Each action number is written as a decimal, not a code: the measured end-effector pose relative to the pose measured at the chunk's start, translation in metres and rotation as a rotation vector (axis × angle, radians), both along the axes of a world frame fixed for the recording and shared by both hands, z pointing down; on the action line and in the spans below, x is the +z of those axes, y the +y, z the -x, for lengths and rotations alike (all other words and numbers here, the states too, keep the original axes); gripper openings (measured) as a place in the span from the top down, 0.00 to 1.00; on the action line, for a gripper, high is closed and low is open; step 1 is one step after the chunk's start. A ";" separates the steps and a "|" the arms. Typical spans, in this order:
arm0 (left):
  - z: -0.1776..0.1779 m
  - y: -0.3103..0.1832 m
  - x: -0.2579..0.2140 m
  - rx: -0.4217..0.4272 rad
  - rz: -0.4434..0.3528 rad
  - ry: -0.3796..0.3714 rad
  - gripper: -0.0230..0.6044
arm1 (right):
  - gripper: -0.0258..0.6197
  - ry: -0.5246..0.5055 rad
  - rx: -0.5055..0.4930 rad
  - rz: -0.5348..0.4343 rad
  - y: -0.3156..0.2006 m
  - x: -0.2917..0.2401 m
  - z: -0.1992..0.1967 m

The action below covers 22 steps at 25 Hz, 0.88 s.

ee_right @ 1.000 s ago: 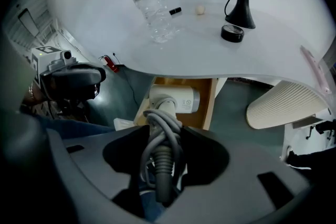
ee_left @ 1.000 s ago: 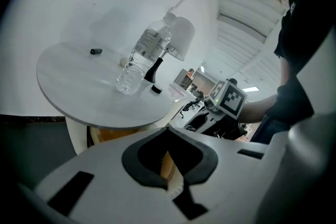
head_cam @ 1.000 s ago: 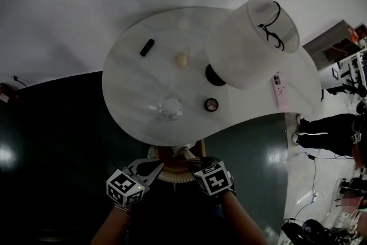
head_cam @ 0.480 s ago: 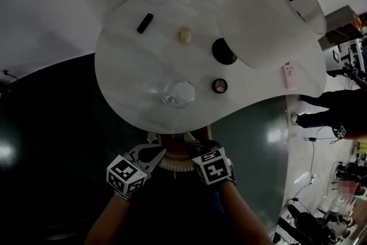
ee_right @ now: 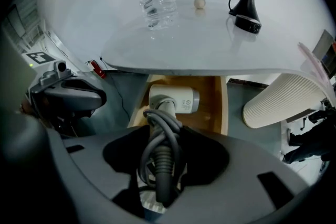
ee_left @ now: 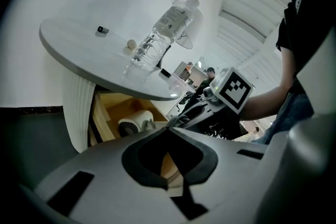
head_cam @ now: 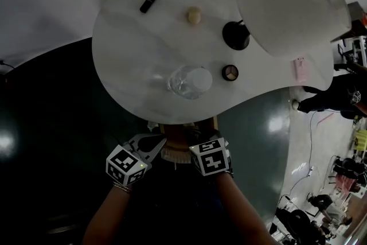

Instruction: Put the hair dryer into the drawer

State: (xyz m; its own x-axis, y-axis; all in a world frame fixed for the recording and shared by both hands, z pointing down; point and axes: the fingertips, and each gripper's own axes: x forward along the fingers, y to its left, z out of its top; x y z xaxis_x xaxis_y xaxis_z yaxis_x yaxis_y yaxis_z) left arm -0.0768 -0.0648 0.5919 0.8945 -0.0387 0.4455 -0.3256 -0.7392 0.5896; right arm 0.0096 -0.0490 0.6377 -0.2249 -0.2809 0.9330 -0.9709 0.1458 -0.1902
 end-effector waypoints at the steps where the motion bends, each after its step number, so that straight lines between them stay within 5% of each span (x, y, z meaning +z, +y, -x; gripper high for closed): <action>1: 0.000 0.001 0.002 0.005 0.000 -0.002 0.95 | 0.63 0.002 0.006 -0.003 -0.002 0.001 0.001; 22: -0.001 -0.007 0.026 0.042 0.000 -0.002 0.95 | 0.63 0.077 0.014 -0.003 -0.030 0.033 0.013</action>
